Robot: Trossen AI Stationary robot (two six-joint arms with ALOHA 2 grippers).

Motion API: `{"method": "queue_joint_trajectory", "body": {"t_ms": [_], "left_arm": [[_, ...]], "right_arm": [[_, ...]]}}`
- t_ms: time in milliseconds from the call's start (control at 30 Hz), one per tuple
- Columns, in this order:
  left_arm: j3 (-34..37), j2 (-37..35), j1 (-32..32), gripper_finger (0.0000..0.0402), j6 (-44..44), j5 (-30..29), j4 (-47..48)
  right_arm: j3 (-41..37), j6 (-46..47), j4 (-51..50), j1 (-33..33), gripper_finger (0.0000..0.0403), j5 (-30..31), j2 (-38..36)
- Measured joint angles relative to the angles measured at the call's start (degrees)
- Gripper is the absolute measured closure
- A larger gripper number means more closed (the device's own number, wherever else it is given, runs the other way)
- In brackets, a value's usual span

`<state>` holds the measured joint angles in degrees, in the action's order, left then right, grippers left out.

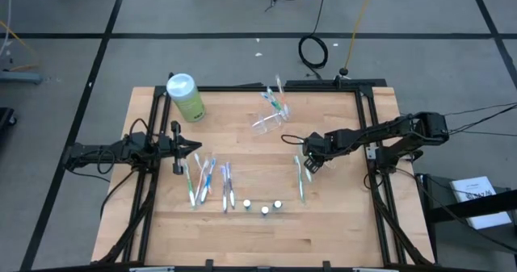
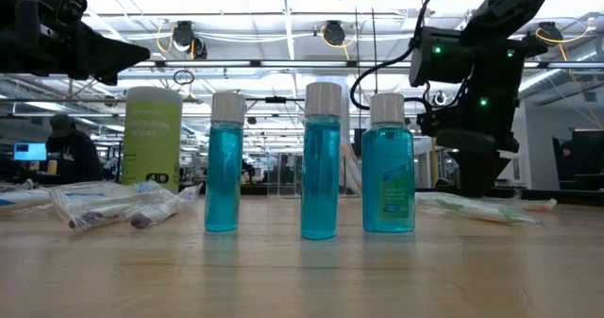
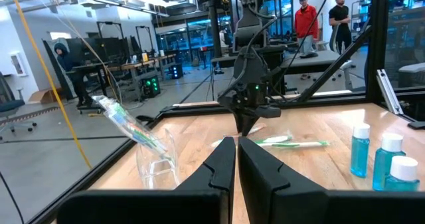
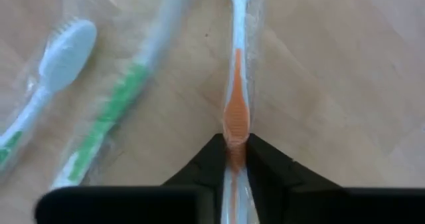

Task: Pick & Place toothbrushing station
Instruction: Put the orange toothbrush into the transparent organizer

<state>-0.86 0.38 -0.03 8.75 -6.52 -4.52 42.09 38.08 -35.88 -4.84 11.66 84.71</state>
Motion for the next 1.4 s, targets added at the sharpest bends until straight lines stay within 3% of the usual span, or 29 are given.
{"method": "queue_joint_trajectory", "body": {"t_ms": [267,433,567,667,767,900,1033,1200,1400], "left_arm": [[0.00,0.00,0.01,0.0376,0.00,0.00,-0.01],[0.00,-0.01,0.00,0.0376,0.00,0.00,0.01],[0.00,0.00,0.02,0.0376,0.00,0.00,-0.02],[0.00,0.00,0.00,0.0376,0.00,0.04,0.01],[0.00,0.00,0.01,0.0376,0.00,0.07,0.01],[0.00,0.00,0.01,0.0376,0.00,0.07,-0.01],[0.00,-0.02,0.02,0.0376,0.00,0.09,-0.01],[0.00,0.00,0.02,0.0376,0.00,0.22,-0.01],[0.00,0.00,0.00,0.0376,0.00,0.22,-0.01]], "right_arm": [[-0.26,-3.75,-0.64,-0.04,0.0380,0.19,-1.92],[-0.33,-4.43,-0.67,-0.09,0.0376,1.03,-8.16],[-0.31,-5.93,3.14,-0.04,0.0379,5.78,-13.93],[-0.26,-10.04,11.27,-0.04,0.0379,11.18,-16.83],[-1.48,-19.23,26.87,-0.35,0.0378,14.32,-17.50],[-4.65,-33.36,51.63,-2.59,0.0378,13.62,-15.44],[-6.99,-41.72,70.35,-6.90,0.0377,13.40,-11.14],[-7.28,-42.14,84.43,-13.89,0.0378,5.47,-3.35],[-7.30,-37.51,95.67,-20.05,0.0377,0.58,5.62]]}}
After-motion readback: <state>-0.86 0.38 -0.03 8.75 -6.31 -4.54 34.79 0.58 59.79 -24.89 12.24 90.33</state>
